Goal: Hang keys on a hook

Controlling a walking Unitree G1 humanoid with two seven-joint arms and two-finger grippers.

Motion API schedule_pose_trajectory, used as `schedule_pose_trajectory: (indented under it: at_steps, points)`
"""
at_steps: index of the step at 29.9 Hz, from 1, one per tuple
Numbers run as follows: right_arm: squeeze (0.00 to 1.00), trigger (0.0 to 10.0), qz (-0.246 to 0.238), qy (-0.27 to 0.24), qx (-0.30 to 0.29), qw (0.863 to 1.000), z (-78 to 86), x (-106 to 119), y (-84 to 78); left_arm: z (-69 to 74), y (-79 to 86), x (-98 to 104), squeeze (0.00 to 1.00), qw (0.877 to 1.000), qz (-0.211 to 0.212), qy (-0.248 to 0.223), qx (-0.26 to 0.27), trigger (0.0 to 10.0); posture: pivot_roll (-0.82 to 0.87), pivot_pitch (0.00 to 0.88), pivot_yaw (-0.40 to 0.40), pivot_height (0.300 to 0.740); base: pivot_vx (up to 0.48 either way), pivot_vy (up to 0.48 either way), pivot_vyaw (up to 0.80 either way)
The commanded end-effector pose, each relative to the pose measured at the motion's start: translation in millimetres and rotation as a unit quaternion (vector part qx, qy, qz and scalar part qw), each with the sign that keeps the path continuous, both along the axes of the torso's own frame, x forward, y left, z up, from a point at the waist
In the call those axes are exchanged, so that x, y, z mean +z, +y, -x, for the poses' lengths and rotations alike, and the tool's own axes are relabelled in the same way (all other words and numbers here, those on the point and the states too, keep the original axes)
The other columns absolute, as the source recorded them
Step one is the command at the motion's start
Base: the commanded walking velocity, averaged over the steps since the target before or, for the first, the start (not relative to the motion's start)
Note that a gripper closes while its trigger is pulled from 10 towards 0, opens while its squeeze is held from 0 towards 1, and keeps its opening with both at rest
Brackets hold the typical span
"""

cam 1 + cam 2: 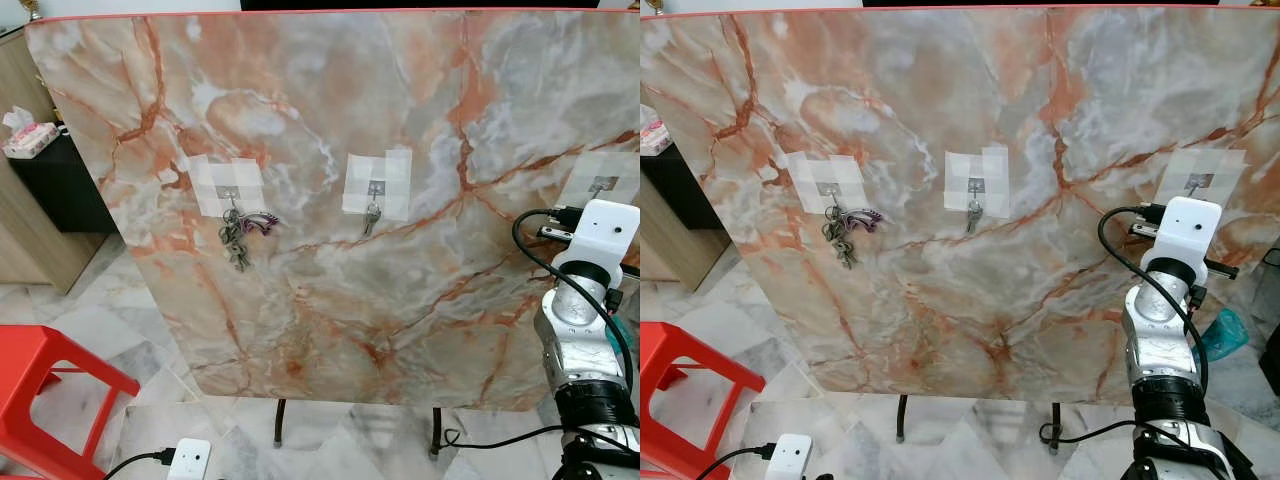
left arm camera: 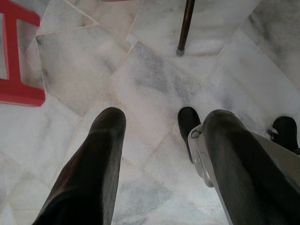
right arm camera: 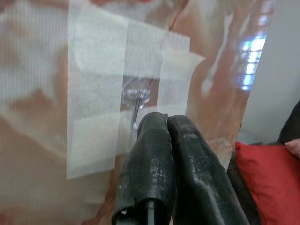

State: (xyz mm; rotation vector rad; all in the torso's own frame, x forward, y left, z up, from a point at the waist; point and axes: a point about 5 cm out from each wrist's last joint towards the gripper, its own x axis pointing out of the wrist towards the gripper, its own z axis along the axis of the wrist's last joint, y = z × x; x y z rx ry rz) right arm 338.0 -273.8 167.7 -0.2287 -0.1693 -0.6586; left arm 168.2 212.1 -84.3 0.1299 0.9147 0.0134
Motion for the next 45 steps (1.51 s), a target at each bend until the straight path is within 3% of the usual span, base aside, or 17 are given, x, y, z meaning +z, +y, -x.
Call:
schedule_pose_trajectory:
  at_steps: [1,17,45]
  points:
    - [0.00,10.0,0.014,-0.007,0.005,1.000,-4.3,9.7,0.3,3.1,2.9,-0.8,0.00,1.000,-0.005,0.003,0.002,10.0,-0.03,0.000,0.020,0.740,0.000,0.000,0.00]
    - [0.00,10.0,0.044,0.037,0.012,0.998,-9.4,7.0,-0.2,2.1,3.0,-0.5,0.00,1.000,-0.006,0.004,0.002,10.0,-0.03,0.000,0.021,0.740,0.000,0.000,0.00]
    - [0.00,10.0,0.051,0.076,0.036,0.995,-14.0,1.7,3.9,-4.2,1.2,2.4,0.00,1.000,-0.008,-0.010,0.002,10.0,-0.02,0.000,0.022,0.740,0.000,0.000,0.00]
